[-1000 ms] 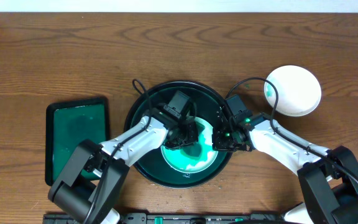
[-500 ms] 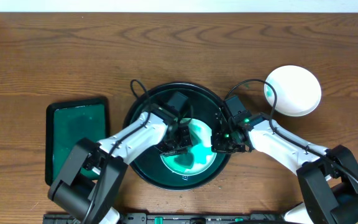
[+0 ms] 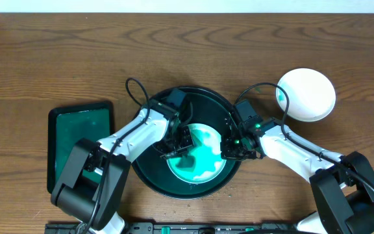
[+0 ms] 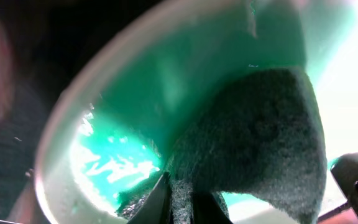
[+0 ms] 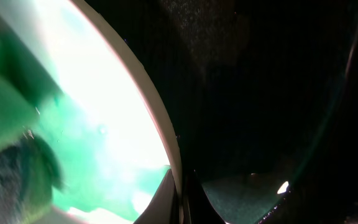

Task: Clean dirty plates on tray and stack at the side
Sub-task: 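Scrub the held white plate with the sponge in the left gripper, then return the sponge to the green dish with the left gripper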

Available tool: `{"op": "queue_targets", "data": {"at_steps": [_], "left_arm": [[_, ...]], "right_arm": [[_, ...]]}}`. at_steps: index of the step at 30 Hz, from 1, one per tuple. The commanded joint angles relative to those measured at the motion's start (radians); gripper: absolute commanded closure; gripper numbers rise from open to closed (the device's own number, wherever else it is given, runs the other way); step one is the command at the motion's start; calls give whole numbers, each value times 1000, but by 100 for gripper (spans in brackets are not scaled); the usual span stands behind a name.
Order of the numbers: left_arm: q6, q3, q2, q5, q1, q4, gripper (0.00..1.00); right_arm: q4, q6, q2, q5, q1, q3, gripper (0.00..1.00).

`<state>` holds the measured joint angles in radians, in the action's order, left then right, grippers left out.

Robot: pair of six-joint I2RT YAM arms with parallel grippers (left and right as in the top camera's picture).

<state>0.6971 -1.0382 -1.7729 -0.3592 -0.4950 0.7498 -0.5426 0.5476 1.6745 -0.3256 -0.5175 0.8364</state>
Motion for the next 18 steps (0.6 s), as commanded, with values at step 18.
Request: {"op": "queue_targets", "data": {"at_steps": [18], "left_arm": [[-64,-193,166,564,40,238,93]], "right_arm": [[0,-30,13,29,-13,0,99]]}}
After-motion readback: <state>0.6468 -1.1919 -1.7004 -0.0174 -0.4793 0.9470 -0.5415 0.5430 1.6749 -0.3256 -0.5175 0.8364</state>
